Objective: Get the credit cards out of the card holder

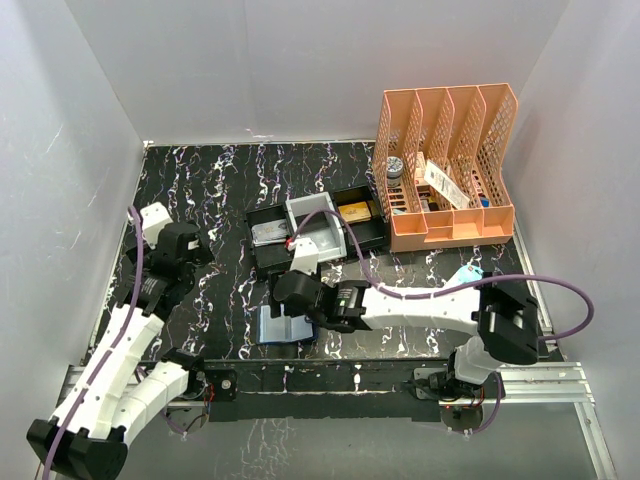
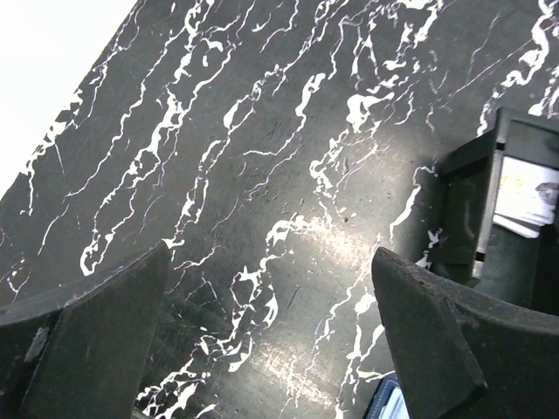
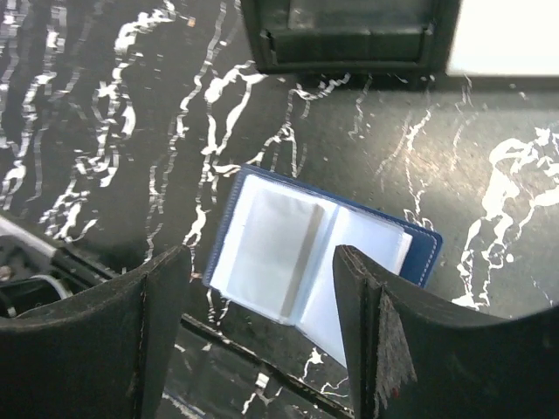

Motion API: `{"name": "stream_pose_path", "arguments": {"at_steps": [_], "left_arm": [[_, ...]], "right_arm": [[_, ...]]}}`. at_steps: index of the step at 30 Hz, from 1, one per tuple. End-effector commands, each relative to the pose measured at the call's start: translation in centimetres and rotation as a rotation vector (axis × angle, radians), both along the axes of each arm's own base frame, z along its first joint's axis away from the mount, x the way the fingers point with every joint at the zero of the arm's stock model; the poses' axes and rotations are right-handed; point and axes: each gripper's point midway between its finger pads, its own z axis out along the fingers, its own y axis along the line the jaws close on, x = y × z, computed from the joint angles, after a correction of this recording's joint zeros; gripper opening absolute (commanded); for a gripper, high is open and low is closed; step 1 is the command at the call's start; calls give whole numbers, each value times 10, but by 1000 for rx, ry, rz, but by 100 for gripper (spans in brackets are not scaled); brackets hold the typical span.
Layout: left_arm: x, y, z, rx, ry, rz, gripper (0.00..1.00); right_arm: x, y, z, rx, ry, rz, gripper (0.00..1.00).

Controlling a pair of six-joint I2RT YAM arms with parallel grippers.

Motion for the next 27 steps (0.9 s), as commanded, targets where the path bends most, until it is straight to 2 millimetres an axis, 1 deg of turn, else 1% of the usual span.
{"name": "stream_pose_path", "arguments": {"at_steps": [1, 4, 7, 10, 13, 17, 19, 23, 27], "left_arm": [[0, -1, 13, -19, -61, -13, 99], [0, 0, 14, -21, -59, -10, 99], [-1, 0, 14, -23, -58, -9, 99], [-3, 0, 15, -27, -63, -12, 99], [-4, 0, 16, -27, -68, -11, 99], [-2, 0, 15, -22, -66, -14, 99], [-2, 0, 14, -21, -58, -13, 99], [-3, 1, 15, -16, -59, -4, 99], [-4, 3, 15, -15, -64, 1, 99]], "right_arm": [[4, -4, -9, -47, 23, -135, 63], [-7, 7, -24, -124, 41, -103, 64], [-11, 12, -29, -184, -17, -149, 63], [-11, 20, -34, -210, -49, -162, 63], [-13, 28, -45, -222, -31, -151, 61], [-17, 42, -61, -239, -7, -96, 58], [-18, 44, -69, -265, 2, -92, 58], [-16, 49, -78, -286, 17, -82, 60], [-10, 42, -90, -315, 39, -124, 61]]}}
